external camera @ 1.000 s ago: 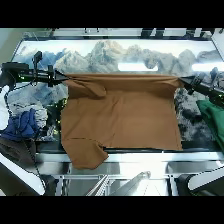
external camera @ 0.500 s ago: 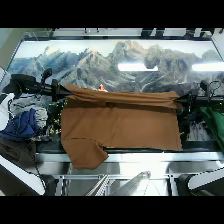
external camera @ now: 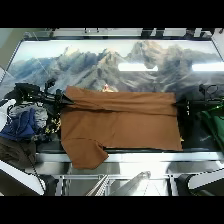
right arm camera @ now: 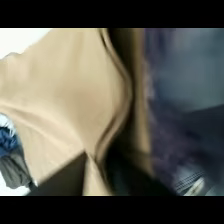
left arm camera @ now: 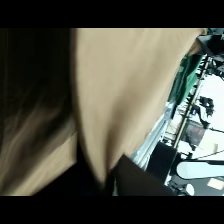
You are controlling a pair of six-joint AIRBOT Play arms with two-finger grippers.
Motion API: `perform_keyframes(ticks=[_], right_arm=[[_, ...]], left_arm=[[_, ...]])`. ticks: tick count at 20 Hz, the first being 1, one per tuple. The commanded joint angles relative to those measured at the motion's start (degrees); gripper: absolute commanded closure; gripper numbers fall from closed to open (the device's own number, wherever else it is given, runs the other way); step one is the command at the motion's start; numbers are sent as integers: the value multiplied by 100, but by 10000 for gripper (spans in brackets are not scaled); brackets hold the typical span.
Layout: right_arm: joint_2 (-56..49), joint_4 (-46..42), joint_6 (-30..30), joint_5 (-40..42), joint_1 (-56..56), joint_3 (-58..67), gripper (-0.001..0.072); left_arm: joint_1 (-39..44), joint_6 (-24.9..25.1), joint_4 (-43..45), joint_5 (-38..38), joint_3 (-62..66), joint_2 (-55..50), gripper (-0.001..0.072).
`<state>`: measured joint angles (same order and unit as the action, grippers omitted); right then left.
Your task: Fold the shirts.
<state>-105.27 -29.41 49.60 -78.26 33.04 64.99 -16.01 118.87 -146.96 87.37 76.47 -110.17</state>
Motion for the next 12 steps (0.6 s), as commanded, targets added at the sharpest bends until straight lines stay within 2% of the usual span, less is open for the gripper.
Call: perform_keyframes(ticks=[1, 2, 4, 5, 6, 9, 12], right_arm=[[94, -7, -26, 50, 17, -26, 412], [177, -33, -11, 52, 28, -26, 412], [448, -129, -7, 37, 68, -39, 412], [684, -219, 13, -4, 109, -85, 413], [979, -284, 13, -20, 166, -203, 415], [2326, -404, -37, 90, 391, -1080, 418], [4262, -509, 149, 1198, 520, -2715, 433]], left_arm=[[4, -258, 57, 129, 72, 17, 296], [-2, -382, 57, 219, 157, 17, 274], [-57, -621, 48, 450, 260, 55, 292], [-79, -649, 42, 575, 190, 160, 400], [-127, -632, 63, 608, -13, 376, 422], [-382, -297, 48, 573, -1211, 1504, 411], [-820, -138, 74, 83, -2988, 3195, 395]])
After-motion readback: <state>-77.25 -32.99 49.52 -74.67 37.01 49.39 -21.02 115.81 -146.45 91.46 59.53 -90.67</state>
